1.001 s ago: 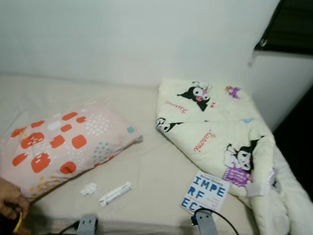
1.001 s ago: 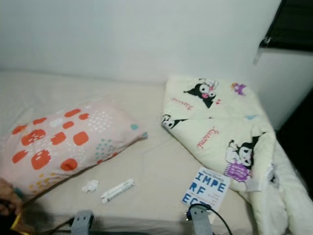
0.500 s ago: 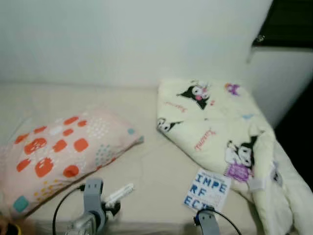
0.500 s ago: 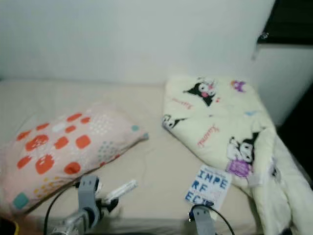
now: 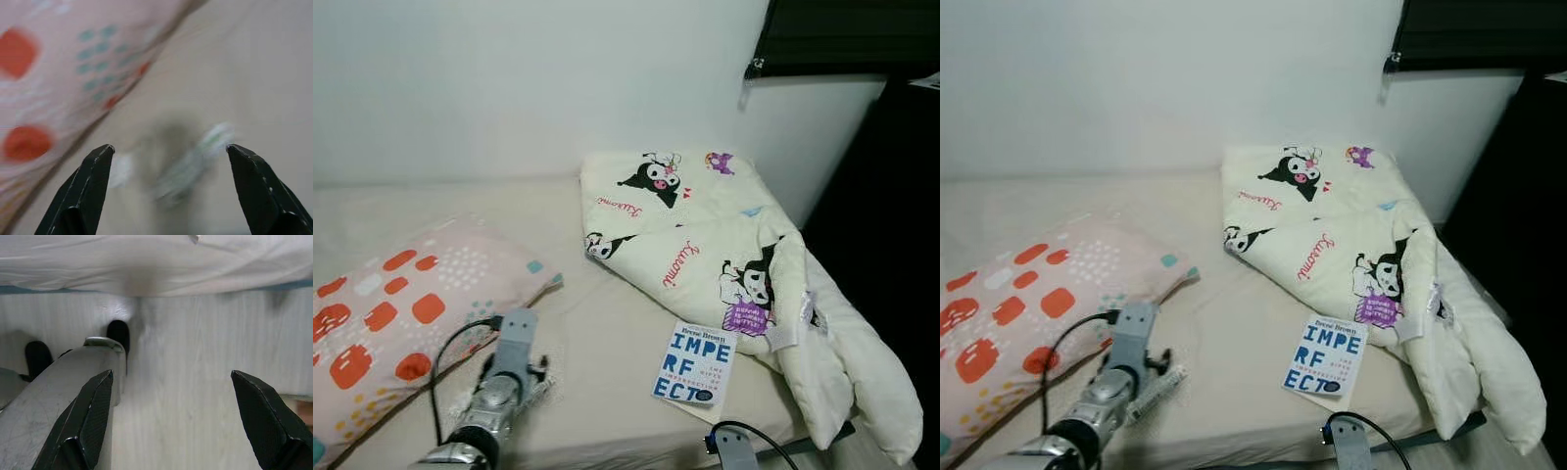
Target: Clean up the room
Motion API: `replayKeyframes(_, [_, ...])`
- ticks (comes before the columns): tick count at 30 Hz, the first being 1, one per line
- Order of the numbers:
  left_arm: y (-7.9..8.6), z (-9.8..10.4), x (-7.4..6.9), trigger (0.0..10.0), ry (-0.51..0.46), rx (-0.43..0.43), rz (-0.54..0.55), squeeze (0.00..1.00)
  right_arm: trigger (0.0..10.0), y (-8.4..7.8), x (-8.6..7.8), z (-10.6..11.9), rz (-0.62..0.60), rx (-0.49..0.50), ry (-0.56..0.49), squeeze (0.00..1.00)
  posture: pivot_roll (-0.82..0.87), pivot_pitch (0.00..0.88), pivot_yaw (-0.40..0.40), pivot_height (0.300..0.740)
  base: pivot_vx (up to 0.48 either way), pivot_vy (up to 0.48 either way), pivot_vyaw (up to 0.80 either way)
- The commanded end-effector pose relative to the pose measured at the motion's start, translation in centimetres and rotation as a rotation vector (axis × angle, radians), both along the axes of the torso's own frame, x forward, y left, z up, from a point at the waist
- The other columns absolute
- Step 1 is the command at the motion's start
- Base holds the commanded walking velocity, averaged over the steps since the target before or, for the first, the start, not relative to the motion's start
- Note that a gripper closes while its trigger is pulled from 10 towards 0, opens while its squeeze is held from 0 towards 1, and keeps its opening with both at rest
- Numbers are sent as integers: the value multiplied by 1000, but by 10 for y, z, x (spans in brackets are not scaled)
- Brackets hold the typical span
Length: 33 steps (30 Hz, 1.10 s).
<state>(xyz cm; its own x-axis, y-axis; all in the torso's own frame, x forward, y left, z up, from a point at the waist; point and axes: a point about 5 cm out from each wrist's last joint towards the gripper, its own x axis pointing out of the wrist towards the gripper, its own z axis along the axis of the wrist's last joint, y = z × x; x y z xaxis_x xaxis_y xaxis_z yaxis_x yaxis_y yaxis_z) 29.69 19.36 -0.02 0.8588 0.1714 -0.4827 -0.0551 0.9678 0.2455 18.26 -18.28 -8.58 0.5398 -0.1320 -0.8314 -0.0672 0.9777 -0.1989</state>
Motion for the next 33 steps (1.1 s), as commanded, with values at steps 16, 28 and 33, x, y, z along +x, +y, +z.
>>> replayKeyframes(16, [-30,-17,-15,10000,51,-255,-141,0,10000,4,98,68,69,12,-392,0,-109,126,4,665,0,0,0])
replayKeyframes(28, [-26,-1,0,10000,-31,-69,-187,0,10000,19,109,77,77,126,-453,0,-115,131,5,615,0,0,0])
replayKeyframes(33, [-28,8,8,10000,-72,-35,-208,0,10000,30,106,76,105,173,-484,0,-120,137,8,610,0,0,0])
